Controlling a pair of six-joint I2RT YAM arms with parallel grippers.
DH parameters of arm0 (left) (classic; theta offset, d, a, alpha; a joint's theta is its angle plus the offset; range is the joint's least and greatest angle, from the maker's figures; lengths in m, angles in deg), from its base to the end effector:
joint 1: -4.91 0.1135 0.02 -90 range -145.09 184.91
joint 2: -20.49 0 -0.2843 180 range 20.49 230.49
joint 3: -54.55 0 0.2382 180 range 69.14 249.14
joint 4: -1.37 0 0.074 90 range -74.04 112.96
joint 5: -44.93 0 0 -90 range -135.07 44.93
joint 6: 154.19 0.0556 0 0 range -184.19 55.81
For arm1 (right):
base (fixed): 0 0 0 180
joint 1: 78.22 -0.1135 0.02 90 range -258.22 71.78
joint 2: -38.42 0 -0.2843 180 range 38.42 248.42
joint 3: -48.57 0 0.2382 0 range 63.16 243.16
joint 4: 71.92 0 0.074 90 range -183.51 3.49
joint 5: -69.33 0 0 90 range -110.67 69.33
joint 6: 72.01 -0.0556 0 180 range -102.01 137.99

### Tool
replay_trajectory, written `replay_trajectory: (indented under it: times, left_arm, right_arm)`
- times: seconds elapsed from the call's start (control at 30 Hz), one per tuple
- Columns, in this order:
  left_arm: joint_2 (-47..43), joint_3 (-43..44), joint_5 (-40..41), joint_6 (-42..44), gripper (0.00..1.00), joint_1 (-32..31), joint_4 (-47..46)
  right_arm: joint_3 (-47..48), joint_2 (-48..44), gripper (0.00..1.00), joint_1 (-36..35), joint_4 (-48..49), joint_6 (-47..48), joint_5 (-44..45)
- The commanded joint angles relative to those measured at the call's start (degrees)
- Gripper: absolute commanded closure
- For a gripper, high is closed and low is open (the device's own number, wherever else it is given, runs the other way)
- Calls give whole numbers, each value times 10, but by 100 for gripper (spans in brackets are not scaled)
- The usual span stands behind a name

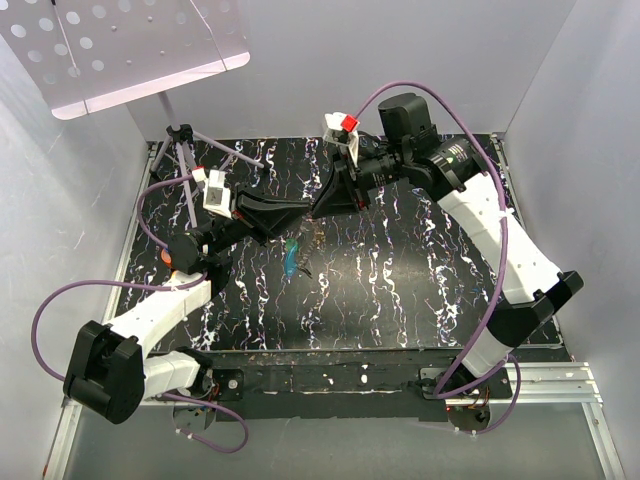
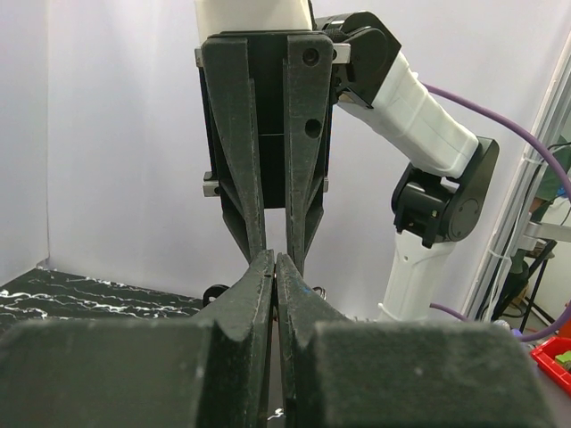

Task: Put the keys on the keyring
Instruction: Adjust the key on the keyring.

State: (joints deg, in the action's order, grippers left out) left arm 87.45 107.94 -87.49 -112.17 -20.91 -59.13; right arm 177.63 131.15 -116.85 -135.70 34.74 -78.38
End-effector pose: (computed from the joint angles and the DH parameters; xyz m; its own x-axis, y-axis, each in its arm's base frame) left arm 0.1807 -0.1291 0.4033 -0.1067 -0.5576 -0.8232 0.9813 0.0741 -0.1775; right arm 0.2187 0.2349 0.4908 -0.0798 -0.2609 -0.9621 -0.9843 -0.1318 0.1174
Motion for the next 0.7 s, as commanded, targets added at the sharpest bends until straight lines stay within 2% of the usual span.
replay_trajectory:
  times: [0.0, 0.13, 0.33, 0.47, 0.57, 0.67]
  left_arm:
    - [-22, 2, 23, 15, 100, 2, -117]
    - [-28, -3, 29, 24, 100, 2, -112]
    - [-35, -8, 34, 32, 100, 2, -104]
    - [-44, -11, 30, 39, 100, 2, -82]
    - [-63, -8, 8, 46, 100, 12, -19]
    - [-99, 4, -25, 61, 65, 33, 94]
  right_arm:
    - [6, -4, 76, -7, 27, -22, 9]
    - [1, -4, 79, -9, 30, -28, 17]
    - [-6, -9, 99, -9, 25, -22, 22]
    - [-2, -11, 99, -10, 8, 0, 36]
    - [7, -11, 99, -10, -20, 34, 61]
    - [21, -11, 99, -11, -68, 86, 86]
